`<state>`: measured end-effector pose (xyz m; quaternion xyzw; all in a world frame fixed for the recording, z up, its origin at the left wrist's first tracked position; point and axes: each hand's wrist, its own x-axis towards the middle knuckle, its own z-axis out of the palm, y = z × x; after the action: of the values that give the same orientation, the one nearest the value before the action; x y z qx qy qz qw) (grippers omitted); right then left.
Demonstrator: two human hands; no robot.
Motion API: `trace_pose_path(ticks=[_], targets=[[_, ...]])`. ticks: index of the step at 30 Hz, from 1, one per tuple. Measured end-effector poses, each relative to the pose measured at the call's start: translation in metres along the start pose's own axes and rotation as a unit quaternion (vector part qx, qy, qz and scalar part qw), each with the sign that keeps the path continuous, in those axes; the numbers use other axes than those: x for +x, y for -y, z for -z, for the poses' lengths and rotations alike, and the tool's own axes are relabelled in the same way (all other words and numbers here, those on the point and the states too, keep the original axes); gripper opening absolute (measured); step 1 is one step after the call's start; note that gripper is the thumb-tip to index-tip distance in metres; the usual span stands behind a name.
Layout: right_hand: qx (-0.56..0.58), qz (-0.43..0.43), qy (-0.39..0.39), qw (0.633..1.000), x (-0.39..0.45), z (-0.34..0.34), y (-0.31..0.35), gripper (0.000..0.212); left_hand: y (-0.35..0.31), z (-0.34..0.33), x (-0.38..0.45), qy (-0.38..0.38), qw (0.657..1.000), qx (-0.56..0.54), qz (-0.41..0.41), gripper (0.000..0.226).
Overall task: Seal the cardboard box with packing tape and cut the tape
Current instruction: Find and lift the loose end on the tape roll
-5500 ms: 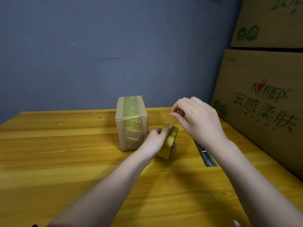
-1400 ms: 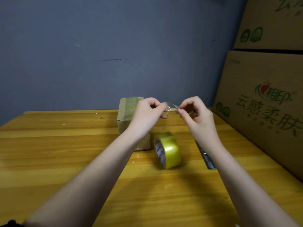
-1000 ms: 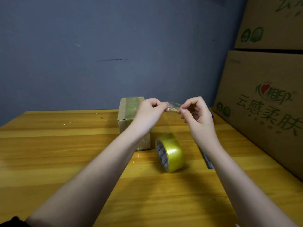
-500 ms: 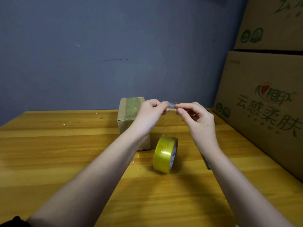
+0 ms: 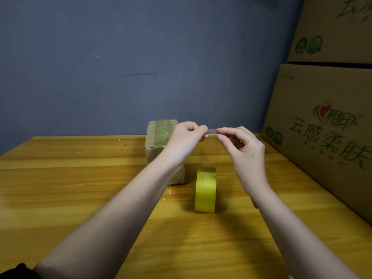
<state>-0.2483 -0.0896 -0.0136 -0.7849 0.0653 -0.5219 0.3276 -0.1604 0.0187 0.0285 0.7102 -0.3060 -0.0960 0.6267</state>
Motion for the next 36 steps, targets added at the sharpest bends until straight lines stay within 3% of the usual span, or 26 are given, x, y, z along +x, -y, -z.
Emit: trace_pose_path(ticks=[15, 19, 22, 26, 28, 33, 36], targets=[[-0.100, 0.017, -0.039, 0.994, -0.009, -0.014, -0.002, 0.007, -0.001, -0.006, -0.005, -0.034, 0.997, 0.063, -0.034, 0.019], [-0.120, 0.043, -0.048, 0.991, -0.008, -0.015, -0.003, 0.008, -0.001, -0.006, -0.008, -0.059, 0.993, 0.090, -0.051, 0.036], [-0.141, 0.069, -0.041, 0.987, -0.008, -0.016, -0.004, 0.009, -0.001, -0.006, -0.007, -0.071, 0.986, 0.138, -0.064, 0.041], [-0.130, 0.050, -0.049, 0.989, -0.007, -0.014, -0.006, 0.008, 0.001, 0.000, -0.007, -0.108, 0.950, 0.281, -0.084, 0.025], [-0.129, 0.054, -0.041, 0.989, -0.007, -0.011, -0.005, 0.008, 0.003, 0.006, -0.008, -0.126, 0.941, 0.293, -0.115, 0.022], [-0.131, 0.064, -0.015, 0.989, -0.004, -0.008, -0.002, 0.009, 0.006, 0.012, -0.011, -0.063, 0.948, 0.193, -0.247, 0.010], [-0.106, 0.058, -0.015, 0.993, -0.005, -0.007, -0.003, 0.009, 0.017, 0.011, -0.010, -0.021, 0.934, 0.234, -0.270, 0.017]])
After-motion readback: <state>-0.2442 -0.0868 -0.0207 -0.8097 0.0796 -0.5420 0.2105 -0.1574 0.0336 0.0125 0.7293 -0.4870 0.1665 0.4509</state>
